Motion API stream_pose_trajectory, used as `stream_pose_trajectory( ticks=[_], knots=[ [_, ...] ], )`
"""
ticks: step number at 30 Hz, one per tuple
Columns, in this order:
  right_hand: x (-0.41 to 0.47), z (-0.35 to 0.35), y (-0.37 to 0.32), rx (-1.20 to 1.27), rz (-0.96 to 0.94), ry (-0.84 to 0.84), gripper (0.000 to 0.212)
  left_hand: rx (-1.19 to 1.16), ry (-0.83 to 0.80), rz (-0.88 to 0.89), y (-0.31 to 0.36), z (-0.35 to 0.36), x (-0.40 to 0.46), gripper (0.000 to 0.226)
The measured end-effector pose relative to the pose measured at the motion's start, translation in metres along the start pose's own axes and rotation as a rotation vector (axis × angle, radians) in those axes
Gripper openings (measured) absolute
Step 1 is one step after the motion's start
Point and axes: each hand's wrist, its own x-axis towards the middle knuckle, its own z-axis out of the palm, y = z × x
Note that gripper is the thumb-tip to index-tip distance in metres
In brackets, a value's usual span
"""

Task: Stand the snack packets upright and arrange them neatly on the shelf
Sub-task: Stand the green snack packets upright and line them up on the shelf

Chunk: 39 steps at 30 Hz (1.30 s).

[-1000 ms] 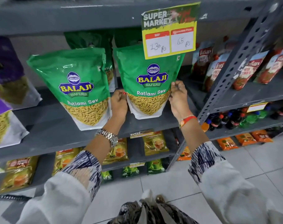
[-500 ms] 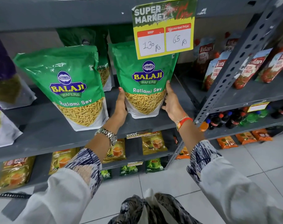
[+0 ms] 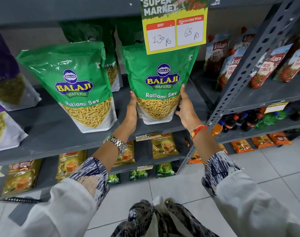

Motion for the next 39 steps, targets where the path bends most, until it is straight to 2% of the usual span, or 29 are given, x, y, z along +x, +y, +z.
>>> stream_pose_trajectory(
  ticks=[5, 8, 10, 12, 14, 17, 20, 21, 23, 24, 26, 28, 31, 34, 37, 39],
  knots=[
    [-0.006, 0.001, 0.003, 0.015, -0.05, 0.035, 0.035, -0.035, 0.035, 0.046, -0.005, -0.001, 0.003, 0.059],
    [-0.011, 0.001, 0.019, 0.029, -0.096, 0.274, 0.031, -0.01, 0.164, 0.079, -0.018, -0.004, -0.005, 0.06],
    [-0.021, 0.002, 0.039, 0.053, -0.14, 0.427, 0.021, 0.021, 0.265, 0.2, -0.032, -0.012, -0.017, 0.047],
    [-0.034, 0.012, 0.06, 0.061, -0.187, 0.479, 0.012, -0.028, 0.342, 0.297, -0.04, -0.023, -0.028, 0.036],
    [-0.048, 0.03, 0.08, 0.064, -0.211, 0.412, 0.013, -0.066, 0.451, 0.33, -0.039, -0.033, -0.033, 0.03],
    [-0.062, 0.069, 0.098, 0.016, -0.202, 0.161, 0.003, -0.052, 0.634, 0.479, -0.028, -0.049, -0.047, 0.029],
    [-0.056, 0.109, 0.1, -0.051, -0.182, -0.044, 0.007, -0.005, 0.791, 0.603, -0.014, -0.082, -0.062, 0.029],
    [-0.051, 0.122, 0.098, -0.067, -0.166, -0.088, 0.01, -0.008, 0.849, 0.63, -0.008, -0.099, -0.064, 0.027],
    [-0.04, 0.145, 0.088, -0.123, -0.116, -0.136, 0.034, -0.003, 0.983, 0.648, 0.009, -0.133, -0.059, 0.015],
    [-0.036, 0.157, 0.08, -0.145, -0.089, -0.125, 0.043, -0.015, 1.014, 0.603, 0.02, -0.149, -0.052, 0.015],
    [-0.029, 0.175, 0.069, -0.14, -0.069, -0.101, 0.052, -0.081, 0.903, 0.52, 0.04, -0.176, -0.037, 0.034],
    [-0.022, 0.182, 0.064, -0.133, -0.043, -0.103, 0.051, -0.122, 0.669, 0.395, 0.05, -0.191, -0.023, 0.05],
    [-0.024, 0.195, 0.067, -0.124, 0.0, -0.129, 0.058, -0.062, 0.348, 0.091, 0.05, -0.209, -0.014, 0.069],
    [-0.031, 0.202, 0.076, -0.113, -0.016, -0.099, 0.072, 0.012, 0.129, 0.064, 0.044, -0.209, -0.021, 0.062],
    [-0.034, 0.201, 0.083, -0.047, -0.055, -0.062, 0.062, 0.011, 0.087, 0.11, 0.039, -0.201, -0.03, 0.038],
    [-0.036, 0.199, 0.088, -0.046, -0.054, -0.032, 0.075, -0.003, 0.029, 0.104, 0.039, -0.2, -0.035, 0.028]
  ],
)
